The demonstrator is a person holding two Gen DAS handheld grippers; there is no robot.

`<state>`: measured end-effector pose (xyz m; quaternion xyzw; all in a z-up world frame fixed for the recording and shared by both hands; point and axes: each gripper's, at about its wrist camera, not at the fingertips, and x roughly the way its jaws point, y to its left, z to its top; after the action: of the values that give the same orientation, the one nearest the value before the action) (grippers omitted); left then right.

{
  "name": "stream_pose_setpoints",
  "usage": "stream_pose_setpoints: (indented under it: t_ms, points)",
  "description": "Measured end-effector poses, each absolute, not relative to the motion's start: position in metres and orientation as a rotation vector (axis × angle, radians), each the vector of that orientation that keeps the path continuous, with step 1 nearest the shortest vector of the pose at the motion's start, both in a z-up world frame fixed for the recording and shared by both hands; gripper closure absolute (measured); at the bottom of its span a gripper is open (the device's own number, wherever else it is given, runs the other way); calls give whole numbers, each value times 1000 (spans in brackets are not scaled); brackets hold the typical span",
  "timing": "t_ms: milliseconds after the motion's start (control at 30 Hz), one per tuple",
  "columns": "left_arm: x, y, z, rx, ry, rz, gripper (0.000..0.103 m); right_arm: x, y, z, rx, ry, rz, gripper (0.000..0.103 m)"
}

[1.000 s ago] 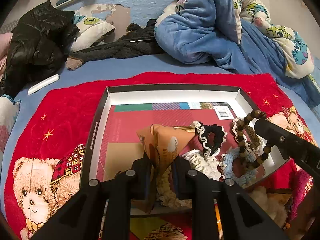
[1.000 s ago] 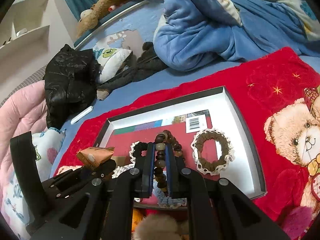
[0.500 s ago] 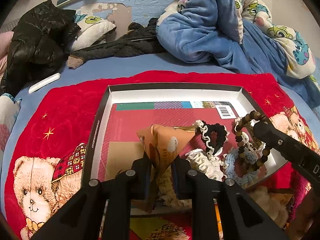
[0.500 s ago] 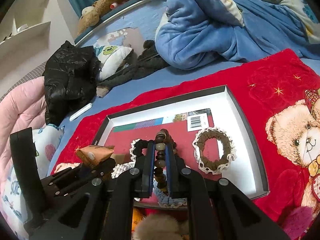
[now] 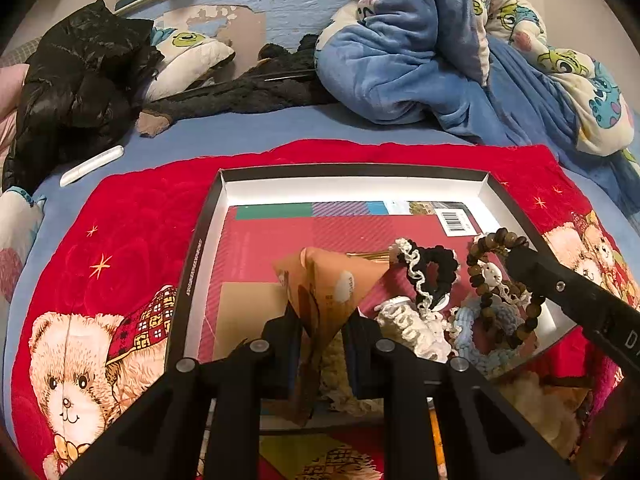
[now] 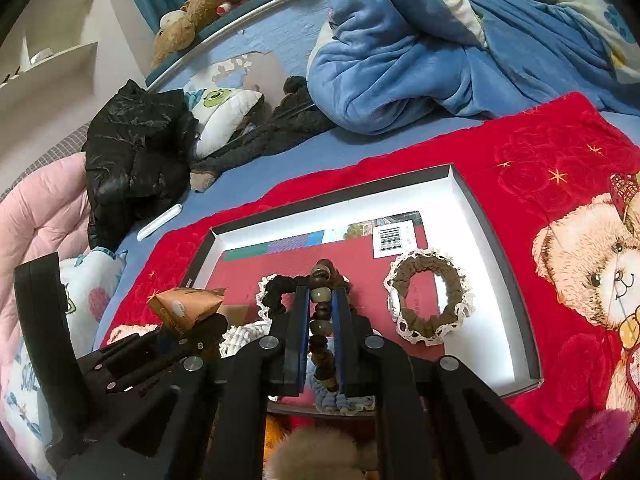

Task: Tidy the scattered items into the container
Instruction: 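Open left tool dropping paper packet while right tool releases bracelet into box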

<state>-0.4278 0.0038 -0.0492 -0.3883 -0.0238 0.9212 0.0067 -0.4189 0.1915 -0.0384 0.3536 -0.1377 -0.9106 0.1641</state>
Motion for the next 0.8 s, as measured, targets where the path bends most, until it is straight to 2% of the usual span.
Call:
stream_pose_setpoints:
  t_ms: [133, 167, 200, 233, 267, 333, 433, 467, 533, 600, 633, 800]
  points:
    - [-429, 3, -50, -1218, -71, 2882, 84, -420, 192, -40, 1017, -400, -2591, 88]
    - [-429, 3, -50, -1221, -71, 2881, 80, -420, 192, -40, 1017, -397, -2589, 87]
    - [-430, 3, -50, -1225, -73, 2880, 75, -420, 191, -39, 1014, -395, -2588, 87]
    - [-430, 3, -51, -1231, -76, 2884, 57, -419, 191, -39, 1012, -397, -2591, 83]
    - [-430, 2, -51, -1232, -80, 2888, 38, -420, 191, -39, 1015, -395, -2599, 67]
    - [-430, 1, -50, -1224, -92, 2884, 27, -420, 192, -39, 1019, -402, -2604, 54]
    - [-431, 0, -51, -1237, -90, 2892, 12, -421, 194, -39, 1029, -416, -2611, 52]
    - [-431, 0, -51, -1239, -91, 2892, 7, -421, 194, -40, 1036, -417, -2618, 40]
    - [-430, -1, -50, -1230, -102, 2896, 1, -422, 196, -41, 1054, -436, -2621, 22]
    - [-430, -2, -49, -1221, -109, 2904, 0, -423, 199, -43, 1063, -463, -2618, 11]
    - [-430, -2, -49, -1222, -110, 2903, 0, -423, 199, -43, 1064, -468, -2620, 2]
    - [-430, -3, -50, -1228, -114, 2902, 0, -426, 201, -44, 1092, -458, -2637, 0]
